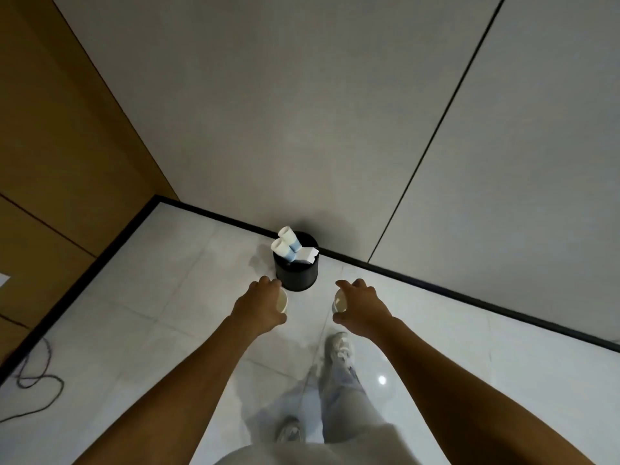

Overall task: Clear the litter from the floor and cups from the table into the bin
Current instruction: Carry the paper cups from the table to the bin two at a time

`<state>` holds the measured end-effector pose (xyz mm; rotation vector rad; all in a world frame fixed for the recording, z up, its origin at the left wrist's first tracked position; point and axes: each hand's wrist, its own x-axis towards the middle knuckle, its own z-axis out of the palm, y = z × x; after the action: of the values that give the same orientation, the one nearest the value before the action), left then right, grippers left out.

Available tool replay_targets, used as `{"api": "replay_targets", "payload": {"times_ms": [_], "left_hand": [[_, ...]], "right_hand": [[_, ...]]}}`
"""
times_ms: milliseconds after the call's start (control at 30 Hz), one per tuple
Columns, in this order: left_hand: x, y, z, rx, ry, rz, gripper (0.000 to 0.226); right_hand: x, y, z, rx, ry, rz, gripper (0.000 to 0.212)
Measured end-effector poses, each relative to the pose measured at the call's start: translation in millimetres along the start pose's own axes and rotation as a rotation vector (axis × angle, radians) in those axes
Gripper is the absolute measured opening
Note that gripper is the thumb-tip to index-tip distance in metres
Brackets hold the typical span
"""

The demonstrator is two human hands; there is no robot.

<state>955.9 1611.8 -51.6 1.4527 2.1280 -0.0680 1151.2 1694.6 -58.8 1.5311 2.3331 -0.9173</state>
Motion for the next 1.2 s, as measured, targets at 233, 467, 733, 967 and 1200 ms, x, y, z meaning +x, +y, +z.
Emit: {"api": "replay_targets", "payload": {"times_ms": [233, 467, 733, 967, 1200], "left_hand": [[111, 12, -37, -0.113, -0.016, -0.157, 0.069], [173, -17, -51, -0.254, 0.007, -0.372, 0.067], [251, -71, -67, -0.344, 0.026, -0.469, 0.068], [326, -97, -72, -0.451, 0.096, -0.556, 0.073], [417, -119, -13, -0.581, 0.176, -0.706, 0.07]], "right_hand": [[141, -1, -69, -0.086, -0.076, -0.092, 0.072], [258, -31, -106, -0.189, -0.144, -0.195, 0.071], [366, -87, -106, -0.28, -0.246, -0.278, 0.067], [459, -113, -97, -0.318, -0.282, -0.324, 0.062], [566, -98, -29, -0.364, -0.334, -0.371, 0.065]]}}
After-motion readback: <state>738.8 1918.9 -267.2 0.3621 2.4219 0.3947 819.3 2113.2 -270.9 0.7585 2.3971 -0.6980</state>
